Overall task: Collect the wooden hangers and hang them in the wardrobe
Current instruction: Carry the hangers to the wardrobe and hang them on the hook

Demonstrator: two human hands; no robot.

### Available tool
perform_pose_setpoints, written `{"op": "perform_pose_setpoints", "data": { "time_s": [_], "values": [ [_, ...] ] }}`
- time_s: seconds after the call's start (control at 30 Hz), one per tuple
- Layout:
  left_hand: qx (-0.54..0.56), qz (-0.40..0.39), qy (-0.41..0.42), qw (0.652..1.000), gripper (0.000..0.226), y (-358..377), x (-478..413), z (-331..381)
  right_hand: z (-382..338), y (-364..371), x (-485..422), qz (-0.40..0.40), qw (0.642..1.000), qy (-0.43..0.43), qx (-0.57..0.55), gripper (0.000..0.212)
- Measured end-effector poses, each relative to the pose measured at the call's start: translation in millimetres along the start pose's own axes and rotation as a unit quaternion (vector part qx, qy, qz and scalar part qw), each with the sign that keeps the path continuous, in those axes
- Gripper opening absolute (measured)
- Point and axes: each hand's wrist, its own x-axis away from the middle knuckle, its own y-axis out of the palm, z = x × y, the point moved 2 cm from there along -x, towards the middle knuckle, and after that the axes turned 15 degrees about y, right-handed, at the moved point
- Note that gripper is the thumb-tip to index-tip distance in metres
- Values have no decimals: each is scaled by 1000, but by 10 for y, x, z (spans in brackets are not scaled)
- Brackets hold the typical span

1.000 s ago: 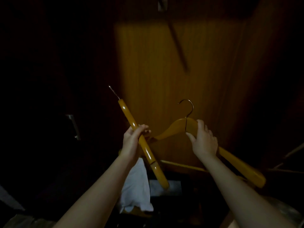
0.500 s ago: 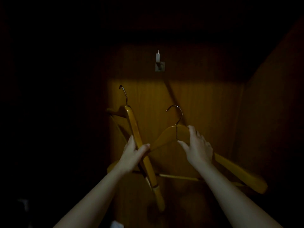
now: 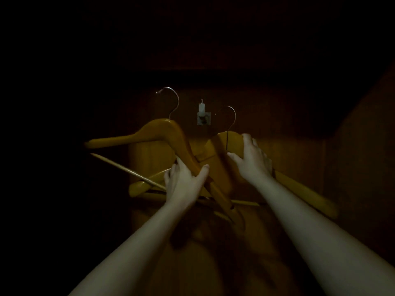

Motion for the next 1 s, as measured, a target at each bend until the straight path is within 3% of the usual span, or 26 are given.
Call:
{"op": "perform_pose_setpoints", "data": {
  "time_s": [0.33, 0.77, 1.0],
  "values": [
    [-38, 39, -33, 998, 76, 109, -471, -143, -330, 149, -598, -19, 997, -62, 35, 85],
    [-73, 30, -62, 995, 72, 408, -743, -596, -397, 783, -984, -68, 994, -67, 55, 66],
    [-88, 17, -73, 993, 69, 548, -699, -804, -317, 1029, -922, -42, 997, -64, -23, 63]
  ]
}}
